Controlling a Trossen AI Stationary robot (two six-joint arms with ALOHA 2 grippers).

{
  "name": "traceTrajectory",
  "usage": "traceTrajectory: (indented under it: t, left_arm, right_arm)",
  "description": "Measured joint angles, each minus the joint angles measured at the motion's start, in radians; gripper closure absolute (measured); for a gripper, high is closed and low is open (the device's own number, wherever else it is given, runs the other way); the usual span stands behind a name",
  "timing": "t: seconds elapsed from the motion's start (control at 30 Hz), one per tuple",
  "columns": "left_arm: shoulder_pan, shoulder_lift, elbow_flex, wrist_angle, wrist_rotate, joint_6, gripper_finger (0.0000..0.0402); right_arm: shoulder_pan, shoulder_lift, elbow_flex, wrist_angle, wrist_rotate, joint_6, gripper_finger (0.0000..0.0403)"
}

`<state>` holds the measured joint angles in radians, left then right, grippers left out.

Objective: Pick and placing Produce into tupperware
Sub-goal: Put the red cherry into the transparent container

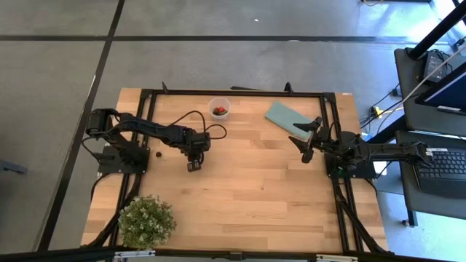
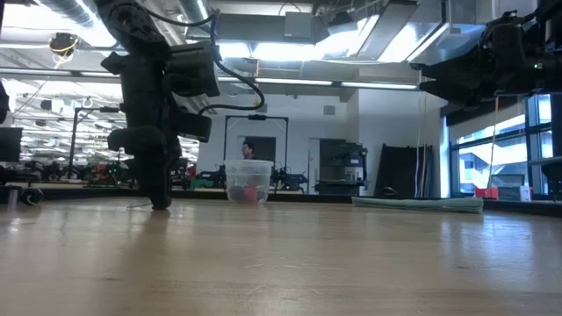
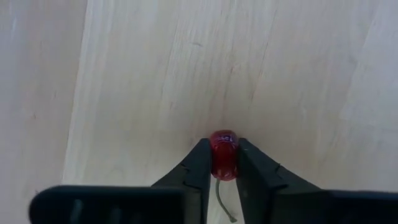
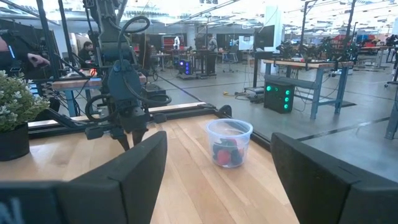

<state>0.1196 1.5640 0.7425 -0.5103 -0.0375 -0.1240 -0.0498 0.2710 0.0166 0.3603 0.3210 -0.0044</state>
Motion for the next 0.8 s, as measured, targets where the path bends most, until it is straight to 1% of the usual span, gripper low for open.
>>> traceTrajectory:
  t: [0.1, 0.17, 0.33, 0.4, 0.5, 0.7, 0.8]
  left_arm:
    - [0.0, -0.01, 0.001, -0.01, 0.006, 0.002, 0.0359]
    - [0.0, -0.027, 0.014, -0.058, 0.014, 0.002, 0.0361]
    - [0.013, -0.055, 0.115, -0.128, 0.009, 0.005, 0.036]
    - [0.027, -0.055, 0.175, -0.148, 0.008, 0.026, 0.0362]
    - [0.06, -0.056, 0.282, -0.168, -0.033, 0.068, 0.0365]
    - [0.171, -0.057, 0.477, -0.159, -0.196, 0.201, 0.036]
    - [0.25, -0.058, 0.539, -0.126, -0.195, 0.231, 0.0364]
  right_arm:
    - [0.0, 0.0, 0.0, 0.0, 0.0, 0.0, 0.0115]
    - [0.0, 0.0, 0.0, 0.001, 0.0, 0.0, 0.0115]
    - [0.0, -0.001, 0.0, 0.007, 0.0, 0.0, 0.0115]
    - [0.0, 0.0, 0.0, 0.012, 0.0, 0.0, 0.0115]
    - [0.0, 0.0, 0.0, 0.017, 0.0, 0.001, 0.0115]
    - [0.0, 0.0, 0.0, 0.025, 0.0, 0.002, 0.0115]
    - [0.0, 0.0, 0.0, 0.033, 0.0, 0.0, 0.0115]
